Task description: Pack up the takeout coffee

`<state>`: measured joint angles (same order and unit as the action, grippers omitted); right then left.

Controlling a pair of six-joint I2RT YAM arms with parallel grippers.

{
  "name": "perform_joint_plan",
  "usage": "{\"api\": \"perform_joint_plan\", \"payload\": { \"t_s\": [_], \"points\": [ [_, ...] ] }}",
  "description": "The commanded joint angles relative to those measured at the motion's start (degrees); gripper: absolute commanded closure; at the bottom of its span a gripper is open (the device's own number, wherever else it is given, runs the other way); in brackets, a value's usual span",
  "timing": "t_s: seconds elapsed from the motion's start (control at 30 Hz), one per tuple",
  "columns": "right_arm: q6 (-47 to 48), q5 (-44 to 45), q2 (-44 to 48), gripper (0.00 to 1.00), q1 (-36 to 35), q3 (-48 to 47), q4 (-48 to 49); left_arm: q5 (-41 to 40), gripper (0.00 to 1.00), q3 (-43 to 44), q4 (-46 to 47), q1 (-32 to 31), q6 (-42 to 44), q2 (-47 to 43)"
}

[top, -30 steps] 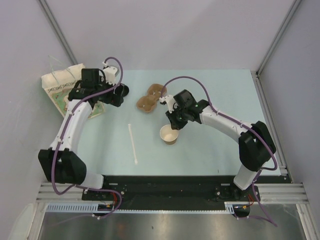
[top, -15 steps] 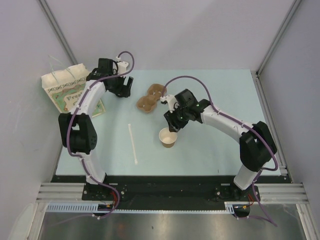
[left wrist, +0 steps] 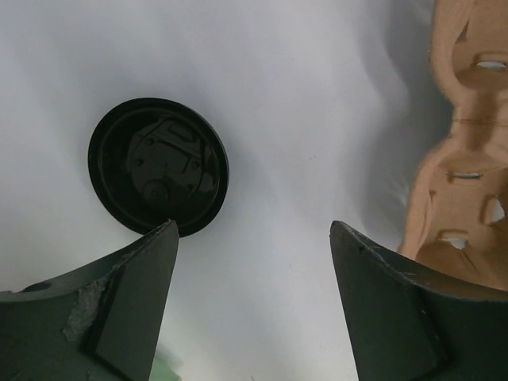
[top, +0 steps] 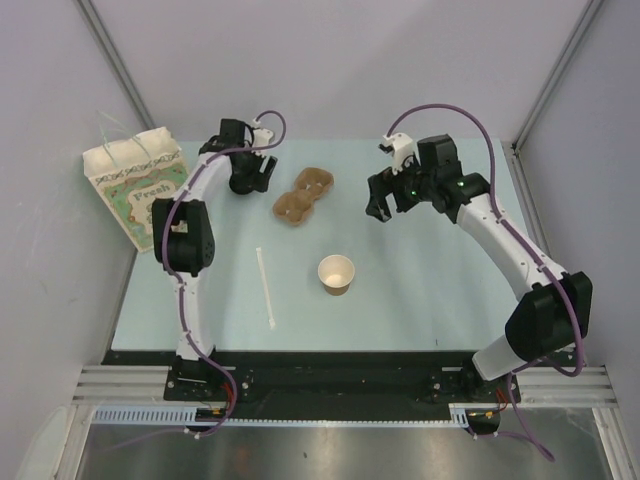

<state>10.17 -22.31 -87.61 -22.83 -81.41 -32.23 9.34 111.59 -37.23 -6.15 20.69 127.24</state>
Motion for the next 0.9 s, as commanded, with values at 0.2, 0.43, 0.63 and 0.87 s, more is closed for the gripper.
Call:
{"api": "perform_joint_plan", "payload": {
  "t_s": [0.2, 0.43, 0.63, 0.87],
  "points": [
    [5.3, 2.4, 3.1, 0.0, 6.2, -4.1, -3.3, -2.0, 0.25, 5.0, 2.3, -0.4, 4.8, 5.7],
    [4.1, 2.4, 3.8, 0.0, 8.4, -5.7, -5.8, -3.0, 0.38, 3.9, 4.2, -0.2, 4.8, 8.0],
    [1.5, 3.4, 5.8, 0.0, 9.4, -6.4, -6.3, -3.9, 0.58, 4.2, 3.9, -0.3, 3.9, 8.6],
    [0.5, -2.7, 9.4, 0.0, 12.0, -6.5, -4.9, -7.1, 0.78, 4.2, 3.0, -0.2, 5.4, 8.5]
  ]
}}
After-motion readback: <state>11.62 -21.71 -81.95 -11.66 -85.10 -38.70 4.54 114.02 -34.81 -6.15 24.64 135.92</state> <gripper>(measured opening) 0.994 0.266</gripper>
